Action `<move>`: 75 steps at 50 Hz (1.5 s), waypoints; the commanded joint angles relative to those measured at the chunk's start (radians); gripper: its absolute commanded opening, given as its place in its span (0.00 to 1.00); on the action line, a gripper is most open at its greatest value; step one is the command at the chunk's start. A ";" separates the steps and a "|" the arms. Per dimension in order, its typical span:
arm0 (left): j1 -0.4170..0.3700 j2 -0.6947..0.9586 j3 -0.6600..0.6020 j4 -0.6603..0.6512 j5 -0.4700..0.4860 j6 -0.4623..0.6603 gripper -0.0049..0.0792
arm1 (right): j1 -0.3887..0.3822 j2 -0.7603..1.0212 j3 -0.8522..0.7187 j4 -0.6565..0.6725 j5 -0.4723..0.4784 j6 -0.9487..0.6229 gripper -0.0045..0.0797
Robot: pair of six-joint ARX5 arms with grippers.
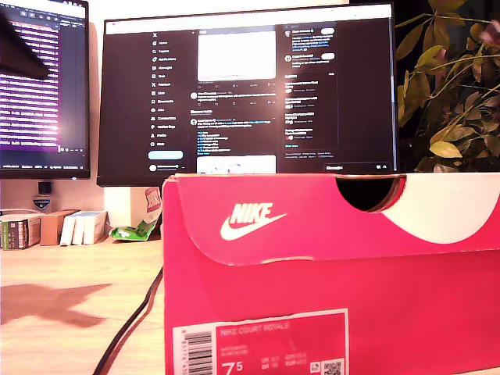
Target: Close the red shoebox by pushing the lid with your left arm and holding the box in place with your right arm
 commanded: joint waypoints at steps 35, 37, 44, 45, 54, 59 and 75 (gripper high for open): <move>0.003 -0.391 -0.301 0.074 -0.245 -0.121 0.04 | 0.045 -0.459 -0.261 0.029 0.193 0.137 0.04; 0.002 -0.399 -0.307 0.073 -0.253 -0.120 0.04 | 0.063 -0.468 -0.262 0.022 0.205 0.137 0.04; 0.002 -0.440 -0.330 0.074 -0.279 -0.108 0.04 | 0.129 -0.495 -0.290 0.029 0.282 0.135 0.04; 0.002 -0.448 -0.334 0.074 -0.286 -0.108 0.04 | 0.139 -0.500 -0.297 0.029 0.291 0.135 0.04; 0.002 -0.523 -0.386 0.068 -0.305 -0.108 0.04 | 0.216 -0.562 -0.376 0.041 0.399 0.152 0.04; 0.002 -0.570 -0.415 0.065 -0.320 -0.108 0.04 | 0.236 -0.616 -0.408 0.031 0.465 0.152 0.04; 0.002 -0.724 -0.494 -0.039 -0.338 -0.110 0.04 | 0.242 -0.865 -0.471 -0.142 0.482 0.143 0.04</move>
